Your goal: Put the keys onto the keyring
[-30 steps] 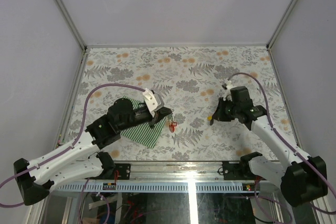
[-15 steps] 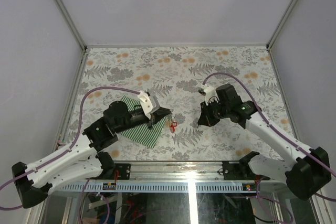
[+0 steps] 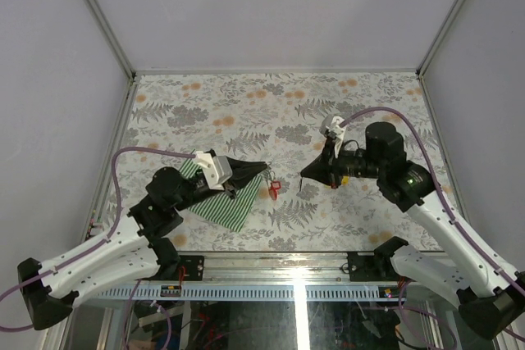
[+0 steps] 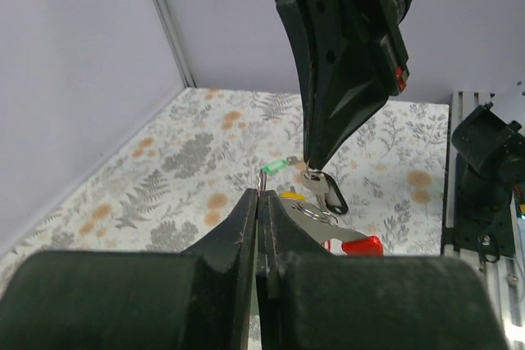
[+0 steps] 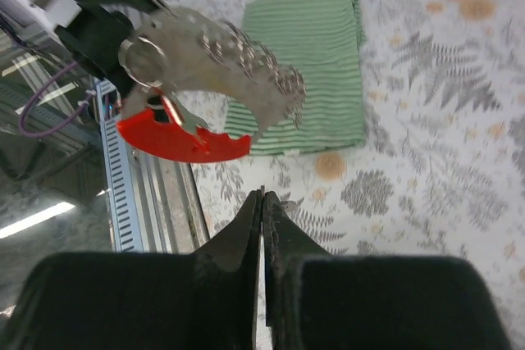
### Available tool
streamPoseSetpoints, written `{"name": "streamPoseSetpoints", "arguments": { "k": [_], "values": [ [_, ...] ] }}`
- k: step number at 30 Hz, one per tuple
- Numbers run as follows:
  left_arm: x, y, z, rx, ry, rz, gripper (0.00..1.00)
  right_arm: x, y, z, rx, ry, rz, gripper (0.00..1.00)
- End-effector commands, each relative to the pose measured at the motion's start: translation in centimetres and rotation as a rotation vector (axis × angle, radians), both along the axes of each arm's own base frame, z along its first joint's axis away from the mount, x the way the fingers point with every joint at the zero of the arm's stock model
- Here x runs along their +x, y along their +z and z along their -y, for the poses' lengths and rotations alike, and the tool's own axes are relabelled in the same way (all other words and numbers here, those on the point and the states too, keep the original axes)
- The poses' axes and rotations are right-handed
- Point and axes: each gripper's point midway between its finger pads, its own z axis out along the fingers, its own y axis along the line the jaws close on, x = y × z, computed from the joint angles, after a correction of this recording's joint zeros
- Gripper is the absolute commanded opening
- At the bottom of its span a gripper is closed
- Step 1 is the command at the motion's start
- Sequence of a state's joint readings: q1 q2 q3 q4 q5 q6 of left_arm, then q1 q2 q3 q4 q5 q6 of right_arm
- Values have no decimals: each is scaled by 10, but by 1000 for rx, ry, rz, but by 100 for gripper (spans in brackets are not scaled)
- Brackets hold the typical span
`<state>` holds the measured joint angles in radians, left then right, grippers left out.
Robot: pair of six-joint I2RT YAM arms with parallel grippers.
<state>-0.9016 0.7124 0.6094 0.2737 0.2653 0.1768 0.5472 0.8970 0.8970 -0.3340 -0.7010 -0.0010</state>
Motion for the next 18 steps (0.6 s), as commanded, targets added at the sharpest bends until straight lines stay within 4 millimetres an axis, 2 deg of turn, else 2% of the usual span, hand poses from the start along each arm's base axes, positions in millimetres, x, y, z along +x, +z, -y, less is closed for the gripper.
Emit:
{"name": "streamPoseSetpoints", "arguments": {
  "k": [1, 3, 6, 18],
  "values": [
    [-2, 58, -4, -135, 2, 180, 0, -11, 77, -11, 144, 123, 206, 0],
    [-1, 60, -3, -124, 4, 204, 0, -14, 101, -13, 192, 140, 262, 0],
    [2, 65, -2, -116, 16, 240, 0, -17, 124, -15, 239, 161, 322, 0],
    [13, 91, -12, -135, 111, 339, 0, -17, 150, -34, 289, 244, 443, 0]
  ]
}}
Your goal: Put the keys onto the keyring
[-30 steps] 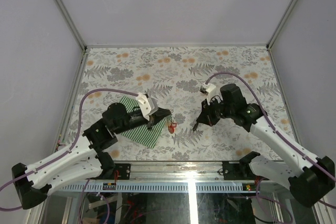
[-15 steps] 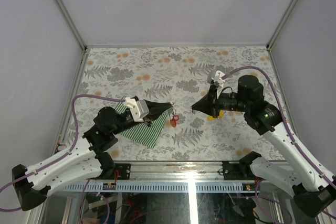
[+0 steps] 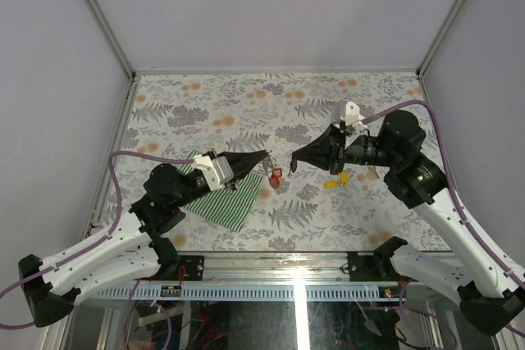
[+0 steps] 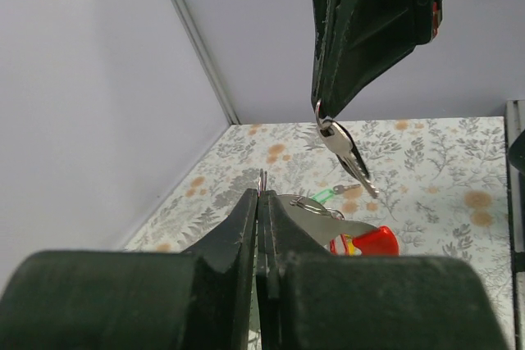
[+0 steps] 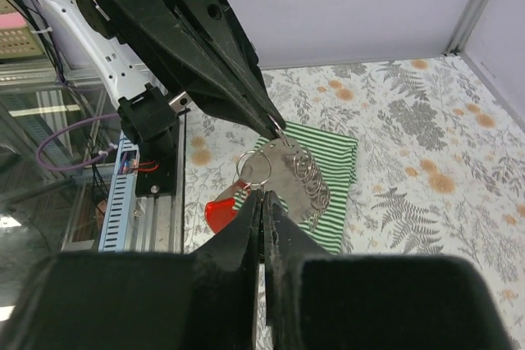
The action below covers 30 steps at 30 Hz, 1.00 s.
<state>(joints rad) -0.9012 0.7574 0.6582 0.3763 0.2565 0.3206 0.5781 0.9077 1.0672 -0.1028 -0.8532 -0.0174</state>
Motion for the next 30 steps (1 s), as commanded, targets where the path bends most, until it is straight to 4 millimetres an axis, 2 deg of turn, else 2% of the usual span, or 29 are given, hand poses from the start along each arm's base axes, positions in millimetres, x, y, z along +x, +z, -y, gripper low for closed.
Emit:
{"name": "streamPoseSetpoints", "arguments": {
  "k": [1, 15, 24, 30],
  "values": [
    [3, 55, -15, -105, 69, 155, 0, -4, 36, -12, 56, 63, 126, 0],
    [5, 60, -16, -77, 86, 178, 0, 2, 46, -40, 89, 88, 146, 0],
    [6, 57, -14, -75, 81, 157, 0, 13, 51, -44, 116, 36, 144, 0],
    [6, 58, -13, -76, 77, 152, 0, 18, 48, -47, 116, 21, 128, 0]
  ]
}}
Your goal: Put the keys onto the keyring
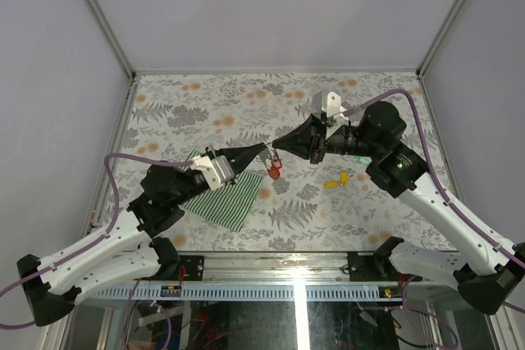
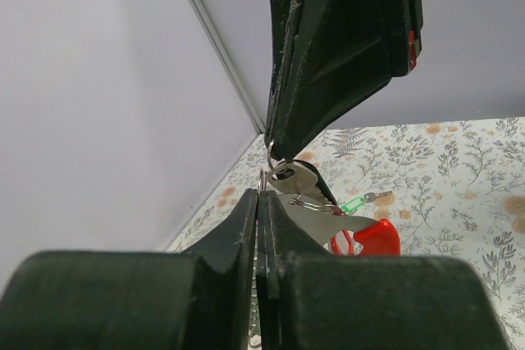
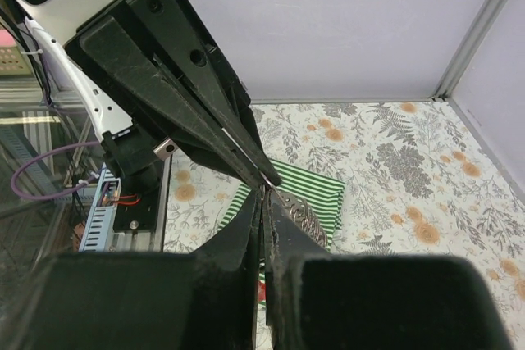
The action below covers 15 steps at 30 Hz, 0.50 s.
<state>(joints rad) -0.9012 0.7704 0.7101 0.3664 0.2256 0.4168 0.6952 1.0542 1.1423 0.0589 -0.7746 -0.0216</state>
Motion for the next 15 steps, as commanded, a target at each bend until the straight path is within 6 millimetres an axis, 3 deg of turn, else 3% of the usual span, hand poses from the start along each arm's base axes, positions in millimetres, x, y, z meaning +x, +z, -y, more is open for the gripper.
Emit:
{"name": "streamPoseSetpoints", "arguments": {
  "k": [1, 15],
  "values": [
    [-2, 36, -8, -84, 16, 58, 0, 4, 25, -4, 64, -17, 48, 0],
    [-1, 36, -6, -87, 10, 40, 0, 6, 25, -5, 72, -31, 44, 0]
  ]
}}
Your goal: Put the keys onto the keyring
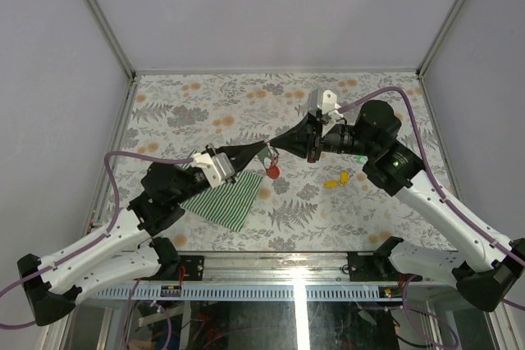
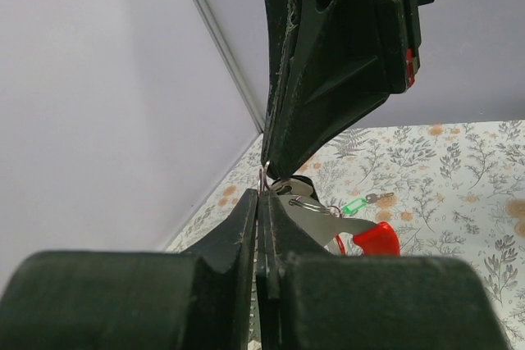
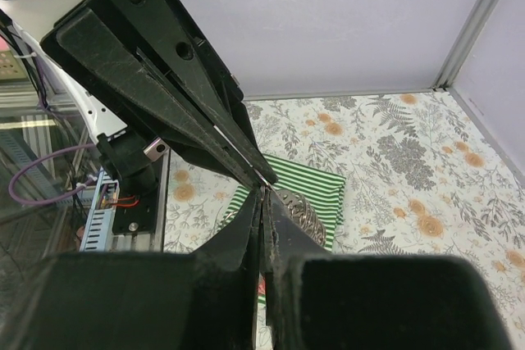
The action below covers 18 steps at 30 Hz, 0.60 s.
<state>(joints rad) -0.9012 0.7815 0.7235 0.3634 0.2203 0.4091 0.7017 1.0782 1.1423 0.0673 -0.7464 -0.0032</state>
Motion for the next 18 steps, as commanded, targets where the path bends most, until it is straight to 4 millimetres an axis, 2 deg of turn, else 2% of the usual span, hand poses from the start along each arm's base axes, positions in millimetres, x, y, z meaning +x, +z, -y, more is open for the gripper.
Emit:
{"name": "streamPoseSetpoints", "arguments": {
  "k": [1, 18],
  "values": [
    [-3, 34, -8, -84, 7, 49, 0, -2, 31, 0, 80, -13, 75, 0],
    [-5, 39, -10, -96, 4, 55, 0, 11, 26, 3, 83, -92, 49, 0]
  ]
}}
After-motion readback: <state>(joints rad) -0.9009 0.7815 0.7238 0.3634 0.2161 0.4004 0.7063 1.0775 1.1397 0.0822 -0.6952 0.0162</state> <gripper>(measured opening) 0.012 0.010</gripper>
